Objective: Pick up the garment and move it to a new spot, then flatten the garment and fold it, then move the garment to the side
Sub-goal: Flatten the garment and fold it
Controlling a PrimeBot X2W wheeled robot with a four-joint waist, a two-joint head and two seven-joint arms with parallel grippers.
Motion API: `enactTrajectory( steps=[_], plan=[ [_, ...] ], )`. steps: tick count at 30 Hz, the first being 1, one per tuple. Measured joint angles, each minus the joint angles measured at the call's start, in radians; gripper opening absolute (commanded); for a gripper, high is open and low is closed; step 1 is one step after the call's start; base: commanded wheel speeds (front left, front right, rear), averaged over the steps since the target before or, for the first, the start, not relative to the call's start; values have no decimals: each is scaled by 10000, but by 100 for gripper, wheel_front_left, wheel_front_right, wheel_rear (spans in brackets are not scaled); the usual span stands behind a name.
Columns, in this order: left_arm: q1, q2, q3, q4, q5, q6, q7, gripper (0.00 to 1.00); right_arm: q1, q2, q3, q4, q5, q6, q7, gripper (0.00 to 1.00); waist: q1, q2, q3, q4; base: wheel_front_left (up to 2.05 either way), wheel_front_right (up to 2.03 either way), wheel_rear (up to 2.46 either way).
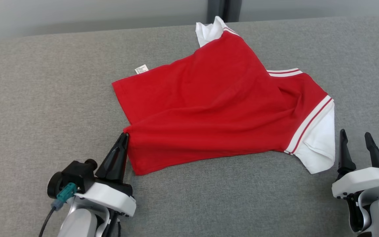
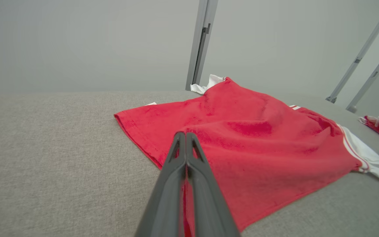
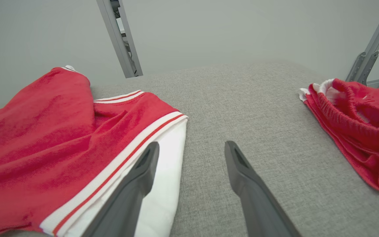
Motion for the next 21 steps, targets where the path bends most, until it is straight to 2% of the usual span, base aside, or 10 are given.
enactTrajectory(
  steps=[6, 11, 17, 18, 19, 20, 21],
  plan=[
    [-951, 88, 851, 1432, 629, 8, 0, 0, -125, -4, 40, -109, 0, 0, 2, 100, 0, 0, 367, -552, 0, 0, 0],
    [-1594, 115, 1939, 1879, 1011, 529, 2, 0, -95, -8, 77, -130, 0, -2, 2, 100, 0, 0, 431, -809, 0, 0, 0],
    [-1869, 384, 2240, 2531, 1473, 370, 0, 0, -94, -6, 370, -81, 79, -2, 2, 100, 0, 0, 303, -701, 0, 0, 0],
    [-1896, 389, 2257, 2704, 1505, 368, 0, 37, -95, -6, 437, -58, 94, -2, 2, 100, 0, 0, 284, -668, 0, 0, 0],
    [-1899, 366, 2289, 2882, 1534, 343, 0, 95, -97, -2, 510, -36, 119, -2, 2, 100, 0, 0, 263, -635, 0, 0, 0],
    [-1899, 326, 2339, 3053, 1532, 343, 2, 100, -99, 2, 562, -25, 134, -2, 2, 100, 0, 0, 233, -605, 0, 0, 0],
    [-1897, 284, 2385, 3089, 1534, 343, 2, 100, -103, 4, 593, -19, 153, 0, 2, 100, 0, 0, 204, -573, 0, 0, 0]
  ],
)
